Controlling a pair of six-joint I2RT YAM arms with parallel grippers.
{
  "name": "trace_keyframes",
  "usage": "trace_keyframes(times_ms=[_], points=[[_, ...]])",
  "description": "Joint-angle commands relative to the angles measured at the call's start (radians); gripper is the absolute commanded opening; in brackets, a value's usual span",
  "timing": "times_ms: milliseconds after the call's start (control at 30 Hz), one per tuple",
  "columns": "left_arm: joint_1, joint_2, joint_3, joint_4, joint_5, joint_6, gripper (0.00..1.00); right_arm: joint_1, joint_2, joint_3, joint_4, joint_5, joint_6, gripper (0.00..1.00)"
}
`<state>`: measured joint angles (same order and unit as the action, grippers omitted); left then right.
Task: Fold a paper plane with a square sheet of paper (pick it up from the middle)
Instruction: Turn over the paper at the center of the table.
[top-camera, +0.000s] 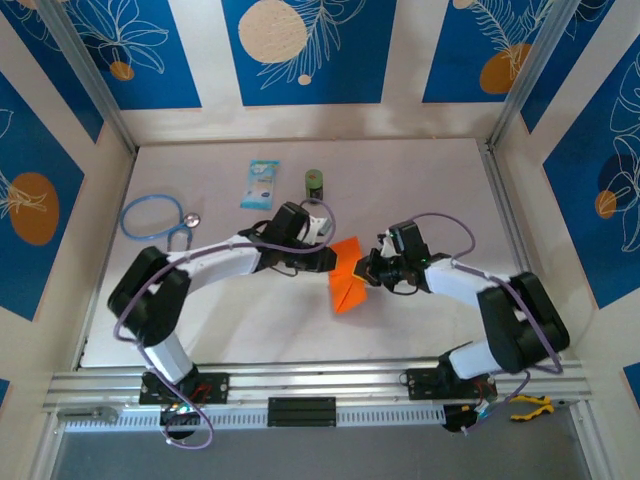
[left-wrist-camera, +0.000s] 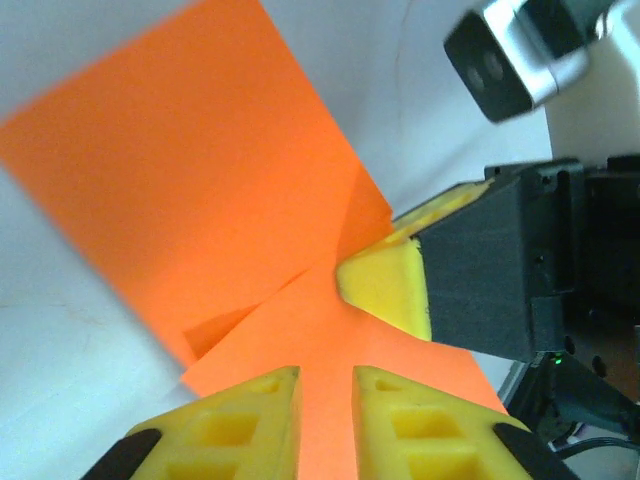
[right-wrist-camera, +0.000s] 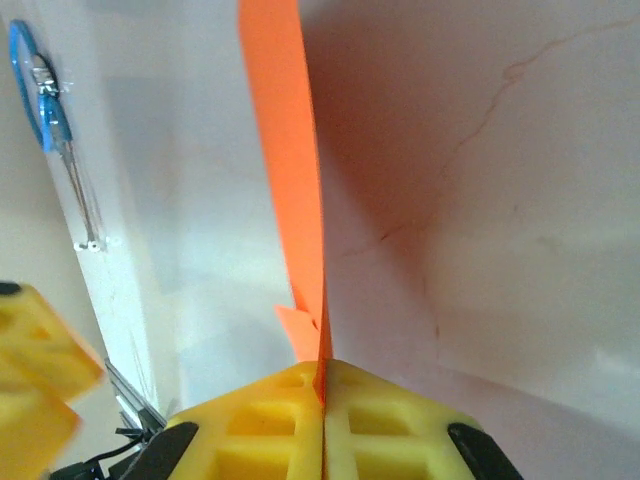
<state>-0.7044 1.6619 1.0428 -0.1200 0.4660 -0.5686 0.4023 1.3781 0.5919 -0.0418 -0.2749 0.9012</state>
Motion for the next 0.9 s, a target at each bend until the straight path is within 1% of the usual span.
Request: trace_keyframes(times_ms=[0, 100, 200, 300, 367, 400, 433, 467, 533, 600, 667, 733, 767, 867], points=[[0.039, -0.100, -0.034, -0.095, -0.042, -0.004, 0.23, 0.035, -0.103, 0.054, -0.253, 0.125, -0.058, 0.07], [0.079, -0.169, -0.027, -0.208, -0.089, -0.011, 0.23, 0.043, -0.178, 0.125, -0.445, 0.217, -0.073, 0.07], [0.100, -0.217, -0.012, -0.279, -0.102, -0.030, 0.26, 0.050, -0.247, 0.197, -0.604, 0.298, -0.077, 0.07], [0.100, -0.243, -0.052, -0.213, -0.089, -0.028, 0.28, 0.062, -0.314, 0.212, -0.672, 0.356, -0.098, 0.07], [0.100, -0.268, -0.115, -0.126, -0.076, -0.024, 0.28, 0.068, -0.353, 0.193, -0.690, 0.407, -0.124, 0.07], [0.101, -0.287, -0.144, -0.095, -0.096, -0.039, 0.28, 0.072, -0.370, 0.188, -0.721, 0.437, -0.113, 0.07], [0.106, -0.300, -0.148, -0.120, -0.116, -0.065, 0.28, 0.074, -0.383, 0.196, -0.764, 0.441, -0.090, 0.07], [0.116, -0.317, -0.144, -0.131, -0.100, -0.088, 0.28, 0.072, -0.397, 0.218, -0.803, 0.419, -0.092, 0.07], [0.117, -0.347, -0.141, -0.126, -0.084, -0.085, 0.34, 0.081, -0.422, 0.242, -0.824, 0.411, -0.126, 0.07], [0.129, -0.346, -0.101, -0.179, -0.093, -0.056, 0.33, 0.084, -0.433, 0.242, -0.833, 0.449, -0.142, 0.07], [0.138, -0.355, -0.053, -0.251, -0.110, -0.038, 0.32, 0.085, -0.421, 0.249, -0.844, 0.460, -0.147, 0.07], [0.140, -0.382, -0.047, -0.283, -0.129, -0.046, 0.35, 0.099, -0.394, 0.280, -0.881, 0.459, -0.173, 0.07], [0.138, -0.400, -0.062, -0.284, -0.134, -0.056, 0.36, 0.113, -0.375, 0.305, -0.915, 0.484, -0.186, 0.07], [0.141, -0.463, -0.140, -0.257, -0.151, -0.112, 0.37, 0.154, -0.315, 0.355, -1.005, 0.613, -0.216, 0.07]])
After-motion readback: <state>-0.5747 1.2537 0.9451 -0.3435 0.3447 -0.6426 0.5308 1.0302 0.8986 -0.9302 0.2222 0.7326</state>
